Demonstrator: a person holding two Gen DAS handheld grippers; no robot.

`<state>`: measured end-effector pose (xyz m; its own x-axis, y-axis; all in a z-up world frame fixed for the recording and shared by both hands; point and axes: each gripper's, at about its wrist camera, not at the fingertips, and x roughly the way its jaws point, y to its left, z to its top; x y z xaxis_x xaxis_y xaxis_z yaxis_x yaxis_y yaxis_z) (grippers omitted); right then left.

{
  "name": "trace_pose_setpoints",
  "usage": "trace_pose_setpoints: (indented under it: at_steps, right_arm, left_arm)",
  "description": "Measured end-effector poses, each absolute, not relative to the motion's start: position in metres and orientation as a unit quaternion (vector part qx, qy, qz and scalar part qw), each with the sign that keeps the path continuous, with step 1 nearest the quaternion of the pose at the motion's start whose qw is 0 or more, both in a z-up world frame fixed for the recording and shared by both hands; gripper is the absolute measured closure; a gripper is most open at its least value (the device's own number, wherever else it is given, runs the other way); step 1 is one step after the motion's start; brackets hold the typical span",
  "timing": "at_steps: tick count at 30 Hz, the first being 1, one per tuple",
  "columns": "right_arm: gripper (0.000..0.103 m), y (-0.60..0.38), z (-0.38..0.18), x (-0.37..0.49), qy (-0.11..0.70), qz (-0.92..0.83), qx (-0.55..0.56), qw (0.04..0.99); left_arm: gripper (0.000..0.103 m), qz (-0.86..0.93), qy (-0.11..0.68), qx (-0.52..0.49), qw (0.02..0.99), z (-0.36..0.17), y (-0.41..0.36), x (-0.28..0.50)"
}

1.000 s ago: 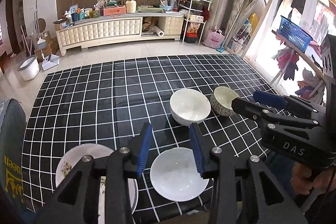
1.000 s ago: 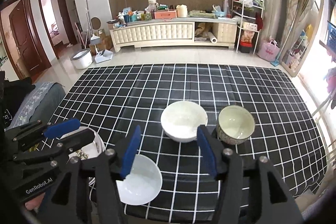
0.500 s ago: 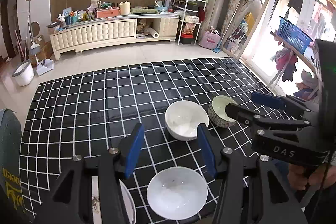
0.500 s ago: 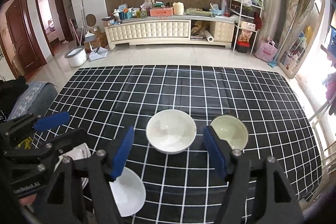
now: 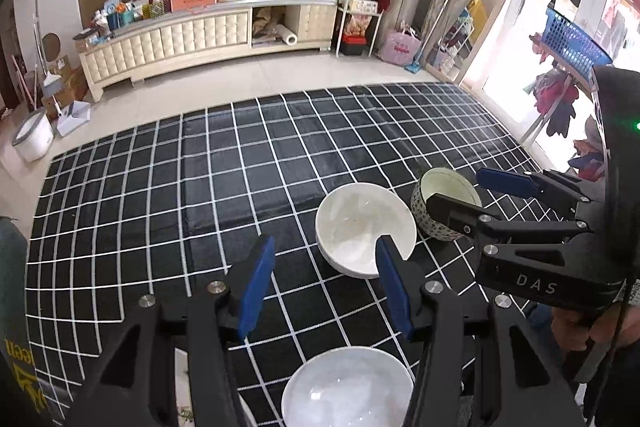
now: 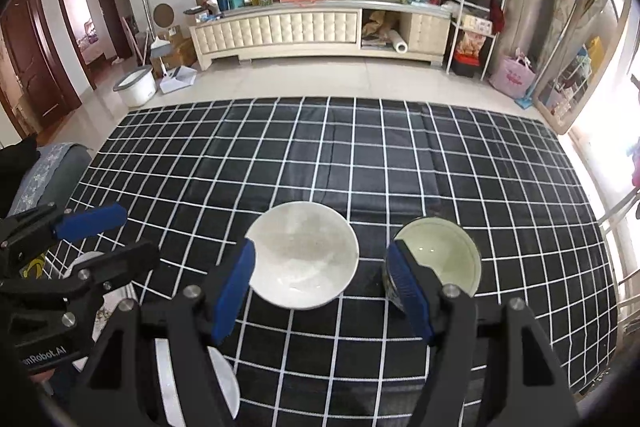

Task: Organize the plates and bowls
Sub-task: 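Move the left gripper to the plain cream bowl, then grasp the rim of the plain cream bowl with the left gripper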

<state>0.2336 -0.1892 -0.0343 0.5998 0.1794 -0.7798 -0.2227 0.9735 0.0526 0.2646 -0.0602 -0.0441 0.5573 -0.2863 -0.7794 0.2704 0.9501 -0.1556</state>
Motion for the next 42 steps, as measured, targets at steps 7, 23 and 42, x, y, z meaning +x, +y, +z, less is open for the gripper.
trace_pose_setpoints:
  at_steps: [7, 23, 42]
  right_arm:
    - [0.03, -0.198, -0.058, 0.259, 0.462, 0.113, -0.016, 0.88]
    - [0.031, -0.205, -0.107, 0.297, 0.512, 0.123, -0.024, 0.85]
    - [0.087, -0.202, -0.135, 0.301, 0.531, 0.117, -0.072, 0.836]
  left_arm:
    - [0.053, -0.182, 0.495, -0.033, 0.849, -0.074, -0.066, 0.295]
    - [0.055, -0.185, 0.552, -0.006, 0.813, -0.13, -0.082, 0.335]
    - [0.083, -0.197, 0.578, -0.012, 0.792, -0.15, -0.088, 0.345]
